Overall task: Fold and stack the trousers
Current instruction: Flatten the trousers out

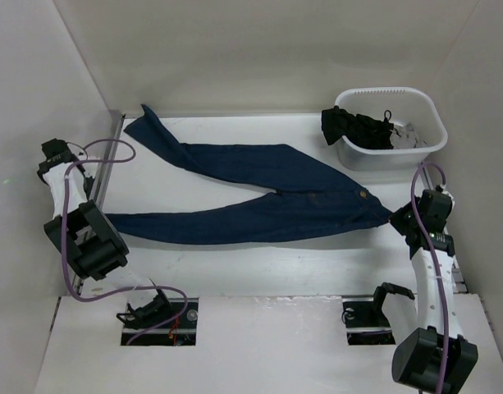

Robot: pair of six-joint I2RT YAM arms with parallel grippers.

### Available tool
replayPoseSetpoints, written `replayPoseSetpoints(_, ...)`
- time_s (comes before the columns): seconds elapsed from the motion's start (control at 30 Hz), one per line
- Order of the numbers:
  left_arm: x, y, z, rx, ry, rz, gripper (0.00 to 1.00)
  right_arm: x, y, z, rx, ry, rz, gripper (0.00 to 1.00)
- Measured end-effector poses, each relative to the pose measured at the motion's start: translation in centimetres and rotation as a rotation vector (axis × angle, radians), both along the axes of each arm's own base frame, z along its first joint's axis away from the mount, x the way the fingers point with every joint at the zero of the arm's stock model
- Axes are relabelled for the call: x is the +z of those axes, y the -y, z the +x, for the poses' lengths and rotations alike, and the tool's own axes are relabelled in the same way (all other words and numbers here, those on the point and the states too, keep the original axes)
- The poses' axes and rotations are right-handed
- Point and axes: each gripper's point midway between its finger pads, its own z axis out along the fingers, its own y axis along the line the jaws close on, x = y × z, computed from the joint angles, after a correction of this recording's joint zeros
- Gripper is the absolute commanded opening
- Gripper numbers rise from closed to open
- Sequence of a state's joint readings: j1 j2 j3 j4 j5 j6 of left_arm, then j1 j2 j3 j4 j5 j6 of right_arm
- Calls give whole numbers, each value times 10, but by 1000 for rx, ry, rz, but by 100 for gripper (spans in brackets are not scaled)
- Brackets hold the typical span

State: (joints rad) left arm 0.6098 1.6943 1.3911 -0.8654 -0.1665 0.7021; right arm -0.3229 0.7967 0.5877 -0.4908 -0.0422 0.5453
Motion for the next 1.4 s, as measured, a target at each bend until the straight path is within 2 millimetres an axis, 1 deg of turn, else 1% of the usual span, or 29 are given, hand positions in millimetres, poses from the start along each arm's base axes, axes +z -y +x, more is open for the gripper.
replayPoseSetpoints(0.07, 11, 4, 12, -46, 5, 33, 1, 0, 0, 0, -1, 3, 2, 0)
replayPoseSetpoints(0.13, 26, 11, 37, -102, 27, 73, 2, 0, 1, 0, -3, 3, 2, 0)
replayPoseSetpoints(0.17, 35, 15, 55, -135, 47, 96, 3, 0, 1, 0, -3, 2, 2, 0)
replayPoseSetpoints(0.23, 48, 21, 102, -192, 92, 138, 5, 0, 1, 0, -3, 2, 2, 0)
replayPoseSetpoints(0.27, 50, 23, 124, -212, 111, 153, 6, 0, 1, 1, -3, 1, 2, 0)
replayPoseSetpoints(0.3, 48, 26, 154, -235, 130, 168, 7, -1, 1, 1, -2, -3, 3, 0)
replayPoseSetpoints(0.37, 34, 31, 202, -262, 148, 177, 7, -5, 2, 3, -2, -16, 8, 0)
replayPoseSetpoints(0.43, 9, 41, 247, -283, 162, 178, 4, -9, 2, 5, -2, -28, 11, 0)
replayPoseSetpoints(0.47, -5, 48, 264, -292, 162, 173, 2, -11, 3, 6, -2, -34, 13, 0)
replayPoseSetpoints(0.53, -30, 67, 282, -316, 146, 160, 1, -13, 3, 5, -6, -45, 11, 0)
replayPoseSetpoints(0.57, -39, 78, 282, -335, 125, 147, 0, -13, 4, 5, -8, -47, 8, 0)
replayPoseSetpoints(0.6, -50, 91, 277, -355, 88, 131, 0, -13, 4, 5, -8, -45, 3, 0)
replayPoseSetpoints(0.67, -52, 114, 258, -401, 46, 113, 1, -11, 4, 5, -11, -39, -6, 0)
replayPoseSetpoints(0.7, -50, 121, 245, -422, 28, 107, 1, -9, 4, 5, -13, -34, -11, 0)
replayPoseSetpoints(0.73, -44, 126, 224, -439, 9, 102, 1, -8, 4, 5, -13, -28, -15, 0)
replayPoseSetpoints(0.77, -33, 125, 200, -449, -5, 105, 1, -7, 4, 5, -12, -23, -19, 0)
replayPoseSetpoints(0.83, -10, 111, 145, -439, -27, 114, 1, -5, 4, 5, -14, -18, -24, 0)
replayPoseSetpoints(0.9, 17, 84, 83, -388, -35, 142, 1, -5, 3, 5, -8, -18, -25, 0)
replayPoseSetpoints(0.97, 35, 60, 28, -326, -54, 180, 2, -6, 2, 5, 1, -24, -25, 0)
replayPoseSetpoints(1.0, 39, 53, 4, -306, -76, 192, 3, -8, 0, 6, 7, -31, -25, 0)
replayPoseSetpoints(1.07, 40, 55, -25, -318, -133, 188, 4, -11, -3, 6, 22, -43, -25, 0)
replayPoseSetpoints(1.1, 37, 61, -31, -346, -165, 169, 5, -12, -5, 7, 30, -46, -26, 0)
replayPoseSetpoints(1.13, 34, 67, -32, -375, -187, 151, 6, -13, -6, 7, 38, -50, -28, 0)
replayPoseSetpoints(1.17, 27, 73, -29, -406, -207, 128, 7, -13, -7, 7, 43, -52, -28, 0)
replayPoseSetpoints(1.23, 13, 85, -14, -460, -257, 67, 8, -15, -9, 7, 53, -58, -29, 0)
replayPoseSetpoints(1.27, 5, 90, 0, -480, -279, 34, 9, -15, -10, 7, 55, -61, -29, 0)
replayPoseSetpoints(1.3, -4, 93, 19, -489, -295, 3, 9, -16, -10, 8, 57, -63, -29, 0)
replayPoseSetpoints(1.33, -13, 96, 42, -489, -299, -24, 10, -17, -11, 8, 59, -66, -30, 0)
replayPoseSetpoints(1.4, -33, 98, 103, -456, -271, -67, 15, -17, -13, 9, 67, -68, -33, 0)
